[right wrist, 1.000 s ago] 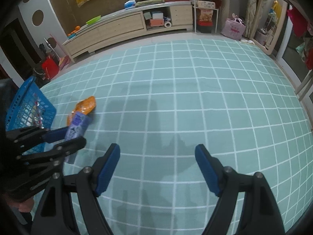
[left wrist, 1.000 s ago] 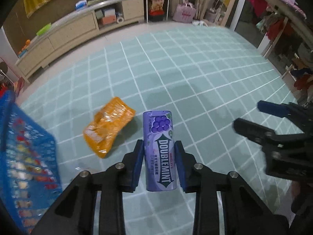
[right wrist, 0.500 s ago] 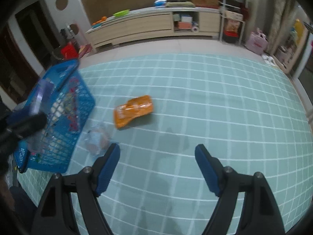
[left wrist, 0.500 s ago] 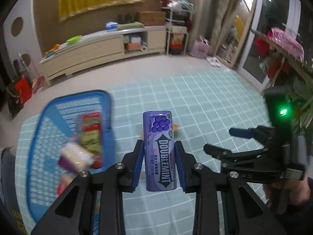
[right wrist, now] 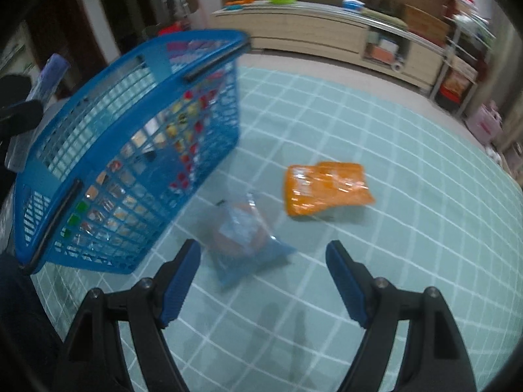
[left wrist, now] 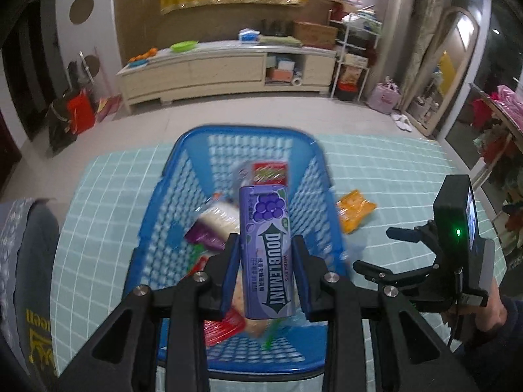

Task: Organize snacks
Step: 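Release the Doublemint pack into the basket with the left tool while the right tool grasps the clear cookie bag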

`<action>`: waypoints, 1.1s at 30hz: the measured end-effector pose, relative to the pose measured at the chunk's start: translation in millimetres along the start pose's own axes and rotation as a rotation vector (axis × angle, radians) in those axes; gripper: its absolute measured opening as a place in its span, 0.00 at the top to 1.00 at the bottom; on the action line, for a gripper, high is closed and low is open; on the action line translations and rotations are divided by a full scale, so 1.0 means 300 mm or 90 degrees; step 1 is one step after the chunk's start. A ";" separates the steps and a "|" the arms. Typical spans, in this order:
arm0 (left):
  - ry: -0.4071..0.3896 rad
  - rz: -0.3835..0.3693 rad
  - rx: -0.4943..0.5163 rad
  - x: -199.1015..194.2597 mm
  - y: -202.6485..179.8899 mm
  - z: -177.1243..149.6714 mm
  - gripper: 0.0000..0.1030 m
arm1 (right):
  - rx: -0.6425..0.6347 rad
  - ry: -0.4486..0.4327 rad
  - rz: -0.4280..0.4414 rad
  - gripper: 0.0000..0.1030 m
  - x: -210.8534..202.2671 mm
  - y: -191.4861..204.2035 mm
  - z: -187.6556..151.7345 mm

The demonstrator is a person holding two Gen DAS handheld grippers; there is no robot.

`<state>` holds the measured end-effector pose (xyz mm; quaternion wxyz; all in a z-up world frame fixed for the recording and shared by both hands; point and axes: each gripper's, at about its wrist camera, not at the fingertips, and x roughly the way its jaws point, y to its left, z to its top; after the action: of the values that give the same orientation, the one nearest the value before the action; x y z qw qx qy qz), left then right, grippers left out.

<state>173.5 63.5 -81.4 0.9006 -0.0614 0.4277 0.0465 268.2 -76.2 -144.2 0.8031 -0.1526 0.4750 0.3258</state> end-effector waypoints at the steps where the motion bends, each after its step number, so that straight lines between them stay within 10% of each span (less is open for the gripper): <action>1: 0.007 0.001 -0.003 0.011 0.015 -0.009 0.72 | -0.007 0.005 0.008 0.20 0.017 0.006 0.003; 25: 0.083 -0.016 0.062 0.228 -0.037 0.032 0.71 | -0.078 -0.013 -0.014 0.43 0.156 0.039 -0.044; 29: 0.067 -0.010 0.063 0.203 -0.036 0.045 0.46 | -0.055 -0.017 -0.016 0.43 0.133 0.013 -0.050; 33: 0.051 -0.019 0.065 0.170 -0.024 0.026 0.43 | -0.028 -0.030 -0.019 0.43 0.089 0.003 -0.059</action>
<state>212.6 59.2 -115.7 0.8855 -0.0239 0.4640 0.0085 264.8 -75.3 -176.2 0.8152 -0.1696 0.4462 0.3279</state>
